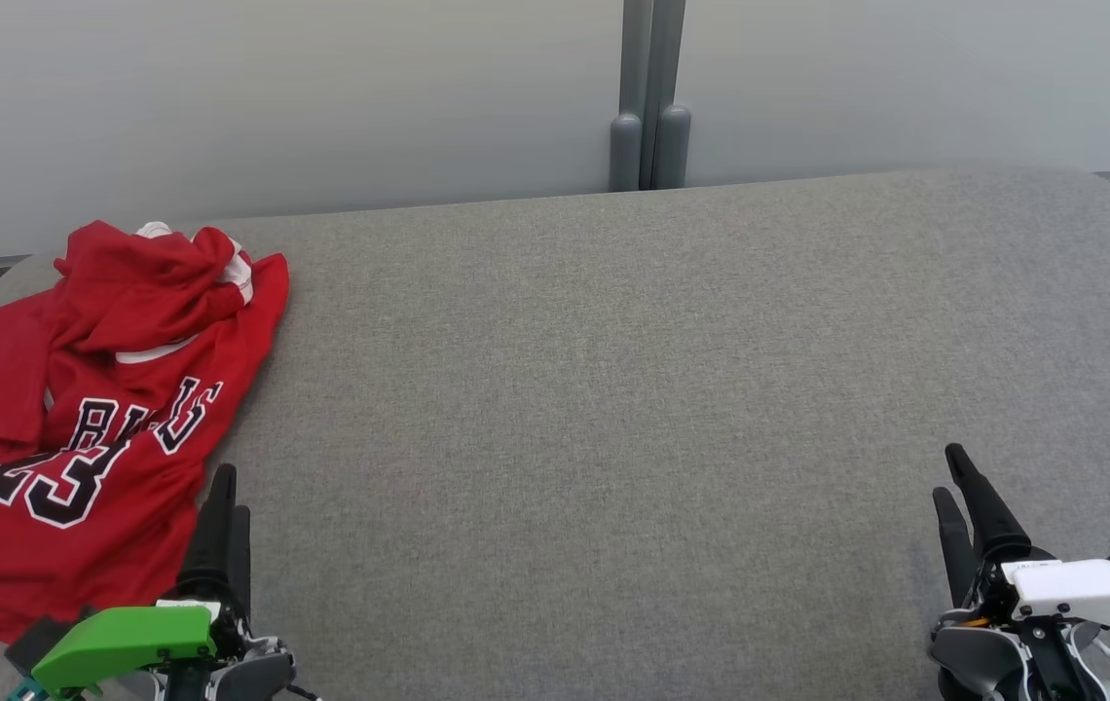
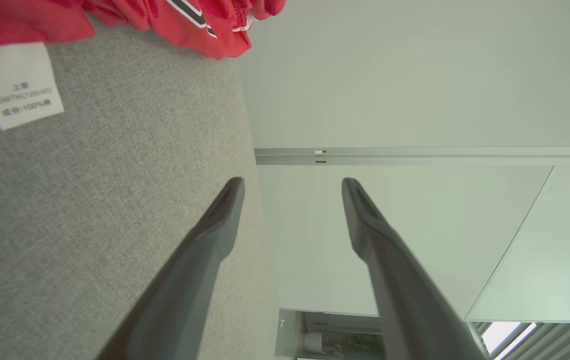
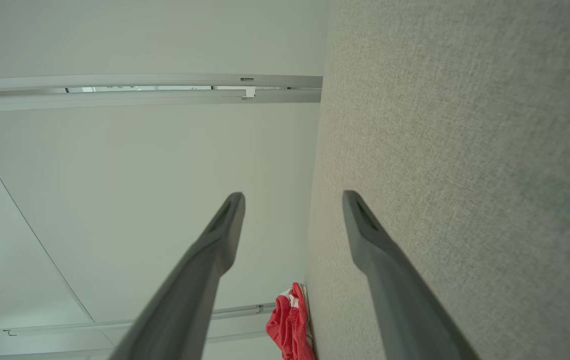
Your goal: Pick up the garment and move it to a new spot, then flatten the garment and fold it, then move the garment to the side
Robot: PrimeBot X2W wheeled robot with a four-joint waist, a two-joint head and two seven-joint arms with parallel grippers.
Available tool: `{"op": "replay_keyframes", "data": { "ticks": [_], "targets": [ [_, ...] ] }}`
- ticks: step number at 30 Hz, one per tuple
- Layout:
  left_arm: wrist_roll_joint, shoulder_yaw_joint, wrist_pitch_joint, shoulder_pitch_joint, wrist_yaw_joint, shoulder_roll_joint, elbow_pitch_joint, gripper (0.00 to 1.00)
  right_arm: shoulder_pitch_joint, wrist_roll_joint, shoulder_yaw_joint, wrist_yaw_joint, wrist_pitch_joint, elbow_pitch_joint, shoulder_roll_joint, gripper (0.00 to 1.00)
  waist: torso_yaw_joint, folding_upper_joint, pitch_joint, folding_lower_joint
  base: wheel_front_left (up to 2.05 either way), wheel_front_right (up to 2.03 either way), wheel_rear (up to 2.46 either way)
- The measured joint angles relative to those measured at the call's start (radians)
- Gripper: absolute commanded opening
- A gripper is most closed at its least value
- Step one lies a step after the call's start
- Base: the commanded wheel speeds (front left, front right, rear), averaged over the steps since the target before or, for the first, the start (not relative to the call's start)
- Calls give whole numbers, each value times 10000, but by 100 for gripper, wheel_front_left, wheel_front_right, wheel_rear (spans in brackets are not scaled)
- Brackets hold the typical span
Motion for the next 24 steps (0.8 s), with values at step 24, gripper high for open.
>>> {"op": "replay_keyframes", "data": {
  "ticks": [24],
  "targets": [
    [4681,-437,-972,109,79,15,-257,100,267,-5693,301,0,-1058,-1214,-27,100,42,0,14,0,0,0,0]
  ]
}}
